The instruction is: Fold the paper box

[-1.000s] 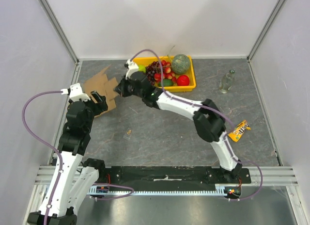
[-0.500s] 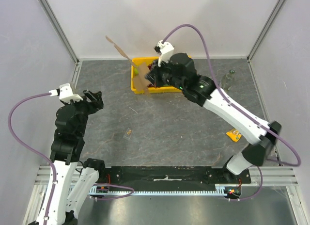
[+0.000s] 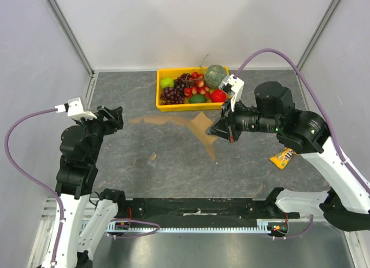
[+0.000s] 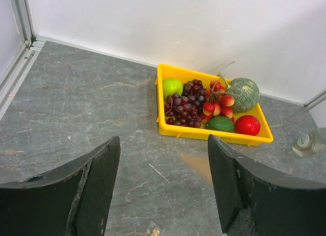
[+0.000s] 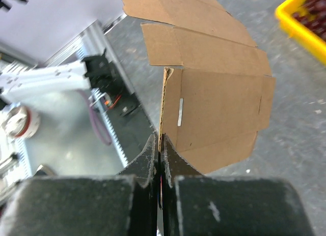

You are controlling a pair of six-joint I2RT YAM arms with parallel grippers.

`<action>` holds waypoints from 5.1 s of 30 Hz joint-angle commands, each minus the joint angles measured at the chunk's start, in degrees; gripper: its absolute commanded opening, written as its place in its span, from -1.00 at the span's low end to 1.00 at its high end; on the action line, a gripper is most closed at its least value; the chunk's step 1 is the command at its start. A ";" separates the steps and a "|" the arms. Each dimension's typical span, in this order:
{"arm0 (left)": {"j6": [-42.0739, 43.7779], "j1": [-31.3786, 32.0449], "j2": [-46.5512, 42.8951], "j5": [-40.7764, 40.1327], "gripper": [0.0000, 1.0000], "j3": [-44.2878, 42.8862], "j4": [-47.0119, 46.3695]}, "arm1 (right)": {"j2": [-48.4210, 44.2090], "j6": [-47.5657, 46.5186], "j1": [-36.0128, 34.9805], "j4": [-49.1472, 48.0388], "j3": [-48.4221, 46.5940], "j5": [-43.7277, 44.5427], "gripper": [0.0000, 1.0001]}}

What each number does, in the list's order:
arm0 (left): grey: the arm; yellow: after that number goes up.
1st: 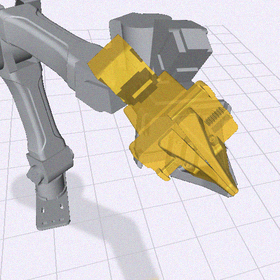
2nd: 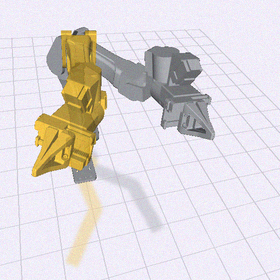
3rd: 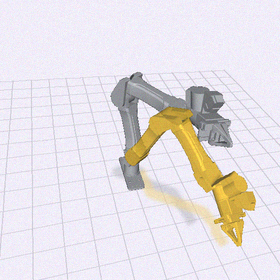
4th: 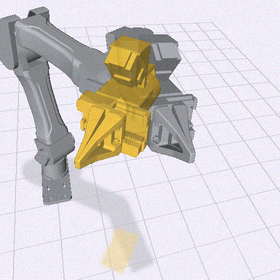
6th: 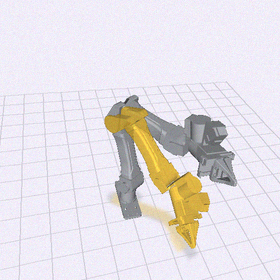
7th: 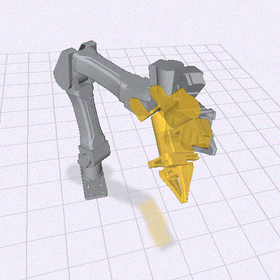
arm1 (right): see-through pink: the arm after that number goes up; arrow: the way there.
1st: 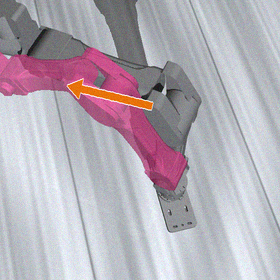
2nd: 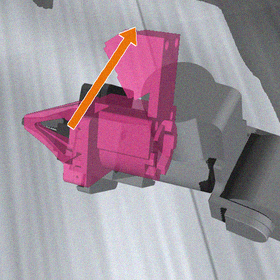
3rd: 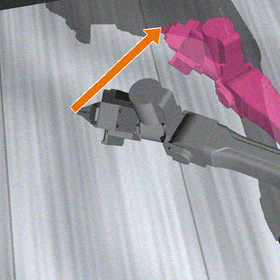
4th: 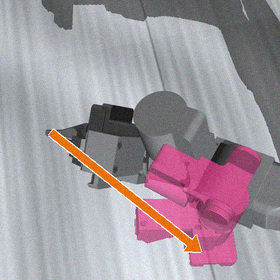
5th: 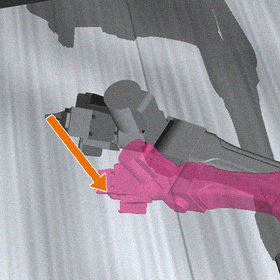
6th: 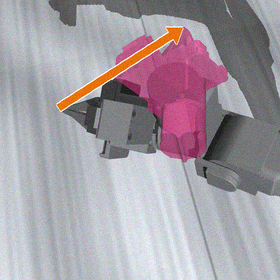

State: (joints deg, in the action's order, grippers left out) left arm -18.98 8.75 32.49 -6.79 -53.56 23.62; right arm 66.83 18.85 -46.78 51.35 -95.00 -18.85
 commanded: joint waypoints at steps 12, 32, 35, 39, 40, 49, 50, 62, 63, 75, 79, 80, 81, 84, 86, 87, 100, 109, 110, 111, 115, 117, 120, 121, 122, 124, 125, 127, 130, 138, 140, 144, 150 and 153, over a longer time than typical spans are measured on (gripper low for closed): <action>1.93 -0.23 1.96 0.46 0.50 -7.61 0.91 | -5.39 12.61 -0.32 1.48 8.69 -24.73 -0.99; 3.16 -0.23 5.04 2.66 0.50 -6.73 0.91 | -2.94 25.63 12.06 -11.28 26.53 -36.17 -1.00; 3.43 -0.23 5.30 2.57 0.50 -6.12 0.55 | -1.09 22.91 14.17 -9.43 26.36 -32.75 -0.89; 3.86 -0.23 5.74 2.74 0.50 -5.50 -0.15 | 2.42 15.45 15.23 -1.98 21.72 -21.00 -0.66; 3.87 -0.23 5.83 2.74 0.50 -5.42 -0.24 | 3.13 13.77 15.23 0.30 20.40 -16.09 -0.62; 4.48 -0.23 6.80 3.62 0.50 -3.40 -1.91 | 5.24 6.12 15.23 4.90 17.13 5.57 -0.27; 4.48 -0.23 6.97 3.80 0.50 -3.13 -2.08 | 5.24 5.76 15.32 4.90 16.96 6.62 -0.11; 3.78 -0.14 8.20 10.38 0.50 0.56 -4.54 | 4.45 4.26 15.32 5.43 12.29 21.32 0.87; 3.69 -0.23 8.46 11.70 0.50 0.91 -4.81 | 4.10 4.44 15.32 4.64 12.99 19.92 0.86; 0.35 8.80 16.99 24.20 0.11 8.29 -7.71 | -10.64 27.08 11.64 -10.65 43.55 17.43 0.73; -0.17 20.13 20.50 16.74 0.04 9.96 -7.71 | -20.40 39.22 9.44 -11.63 55.96 23.68 0.73; -0.79 23.21 21.90 15.50 0.02 10.66 -7.97 | -22.77 42.38 8.91 -11.19 58.33 24.29 0.73; -1.66 24.63 22.78 14.97 -0.02 11.37 -8.41 | -25.06 44.58 8.56 -10.40 60.26 24.47 0.73; -4.30 28.68 25.25 14.09 -0.12 14.52 -10.69 | -30.25 49.25 7.41 -9.78 65.02 23.25 0.73; -5.10 31.05 26.74 12.77 -0.18 16.02 -12.01 | -33.24 51.89 6.45 -10.39 68.00 21.67 0.72; -5.45 32.19 27.79 11.98 -0.21 16.64 -12.54 | -33.86 53.03 5.92 -10.83 69.06 20.79 0.71; -8.79 38.00 37.47 8.72 -0.64 21.04 -19.13 | -32.46 60.68 -0.85 -20.23 77.94 16.13 0.43; -8.88 38.27 40.63 9.16 -0.92 22.97 -21.06 | -33.69 66.92 -4.89 -25.15 82.96 17.71 0.22; -8.97 38.18 40.98 9.25 -0.95 23.15 -21.24 | -33.61 67.45 -5.33 -25.77 83.66 17.71 0.20; -9.23 38.27 41.33 9.33 -0.96 23.32 -21.50 | -33.43 68.24 -5.86 -26.82 84.36 17.80 0.18; -9.67 38.53 42.21 9.42 -0.96 24.12 -22.47 | -31.94 70.18 -8.23 -30.69 85.77 18.50 0.10; -9.84 38.62 42.57 9.42 -0.96 24.47 -22.74 | -30.36 71.06 -9.28 -32.45 86.39 20.07 0.08; -9.85 38.71 43.09 9.42 -0.96 24.73 -22.82 | -29.04 72.64 -10.78 -36.75 87.79 20.87 0.07; -9.93 38.62 43.27 9.51 -0.96 24.91 -22.83 | -28.60 73.08 -11.22 -37.81 88.14 21.40 0.07; -9.93 38.71 43.53 9.60 -0.96 24.82 -22.91 | -28.25 73.52 -11.66 -38.60 88.23 21.92 0.05; -9.93 38.71 43.88 9.69 -0.96 24.91 -23.18 | -27.81 73.78 -12.45 -40.01 88.58 23.50 0.03; -10.02 38.71 43.97 9.69 -0.96 25.00 -23.18 | -27.89 73.87 -12.71 -40.54 88.76 24.38 0.01; -10.11 38.79 44.33 9.86 -0.96 25.00 -23.44 | -28.42 73.70 -13.42 -41.42 89.02 26.49 -0.02; -10.20 38.88 44.68 10.13 -0.96 25.08 -23.35 | -30.61 72.65 -13.95 -41.51 89.29 30.26 -0.10; -10.90 38.97 46.08 11.36 -0.96 25.35 -25.46 | -33.00 70.53 -14.12 -50.28 93.24 35.55 -0.17; -11.16 39.06 46.35 11.53 -0.96 25.52 -25.72 | -31.68 69.66 -14.04 -53.96 93.94 36.08 -0.18; -11.60 39.23 46.52 11.88 -0.96 26.14 -26.16 | -27.38 68.78 -14.12 -59.78 94.39 36.34 -0.20; -12.66 39.32 46.96 12.59 -0.96 26.84 -27.66 | -18.41 69.30 -14.39 -59.10 90.79 36.08 -0.30; -13.01 39.41 46.96 12.41 -0.96 26.75 -27.92 | -16.03 70.18 -15.18 -56.72 89.38 36.25 -0.37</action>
State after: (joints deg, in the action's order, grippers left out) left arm -29.80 47.46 78.28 4.91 -27.92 -3.95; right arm 48.03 88.84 -60.86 -6.96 -3.51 14.72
